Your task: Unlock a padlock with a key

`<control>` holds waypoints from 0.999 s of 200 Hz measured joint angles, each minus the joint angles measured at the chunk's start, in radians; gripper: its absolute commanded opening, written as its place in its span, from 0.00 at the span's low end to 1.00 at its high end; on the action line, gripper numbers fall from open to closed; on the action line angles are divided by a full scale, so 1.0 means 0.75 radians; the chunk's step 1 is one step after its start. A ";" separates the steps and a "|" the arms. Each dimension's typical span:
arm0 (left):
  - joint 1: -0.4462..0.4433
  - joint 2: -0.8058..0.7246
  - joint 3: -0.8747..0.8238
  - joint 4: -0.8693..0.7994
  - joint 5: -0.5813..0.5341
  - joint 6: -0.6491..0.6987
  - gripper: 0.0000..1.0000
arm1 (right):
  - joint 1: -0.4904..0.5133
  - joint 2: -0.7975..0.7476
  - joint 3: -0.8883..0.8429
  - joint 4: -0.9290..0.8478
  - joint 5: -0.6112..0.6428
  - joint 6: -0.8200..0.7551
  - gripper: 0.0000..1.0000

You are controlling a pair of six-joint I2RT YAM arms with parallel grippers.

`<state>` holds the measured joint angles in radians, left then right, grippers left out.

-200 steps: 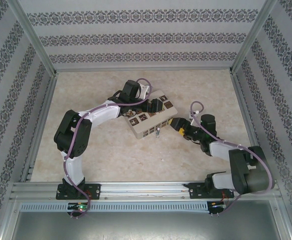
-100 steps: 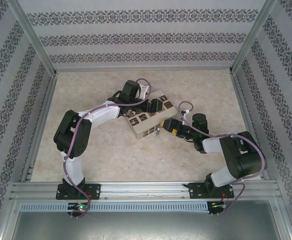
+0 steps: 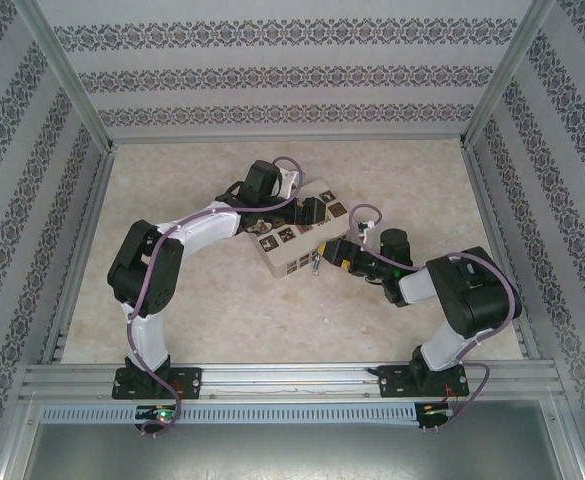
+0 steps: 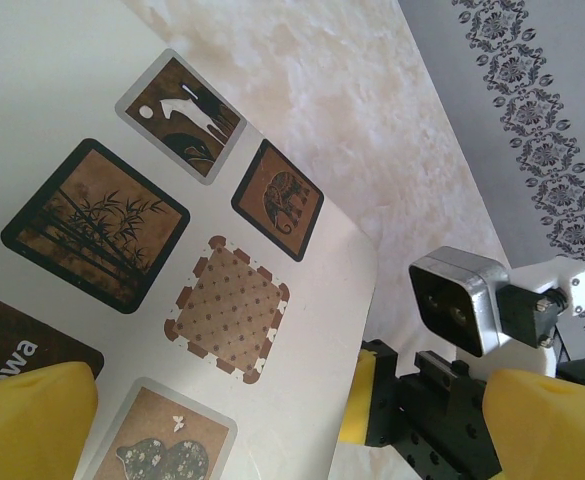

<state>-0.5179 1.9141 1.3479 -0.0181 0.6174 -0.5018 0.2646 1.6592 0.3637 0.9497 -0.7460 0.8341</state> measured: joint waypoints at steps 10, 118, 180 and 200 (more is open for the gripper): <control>0.000 0.000 0.000 0.000 0.000 -0.001 0.99 | 0.003 0.016 0.000 0.020 -0.002 0.001 0.86; 0.000 0.000 0.000 0.000 -0.005 -0.010 1.00 | 0.050 0.180 0.038 0.240 -0.056 0.041 0.77; 0.001 -0.002 0.000 -0.001 -0.026 -0.020 1.00 | 0.062 0.258 0.065 0.349 -0.086 0.073 0.71; 0.001 -0.003 0.000 -0.001 -0.031 -0.024 1.00 | 0.064 0.263 0.066 0.358 -0.090 0.073 0.70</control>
<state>-0.5171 1.9121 1.3479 -0.0185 0.5945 -0.5201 0.3126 1.8565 0.4133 1.2182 -0.8131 0.8890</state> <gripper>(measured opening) 0.995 0.709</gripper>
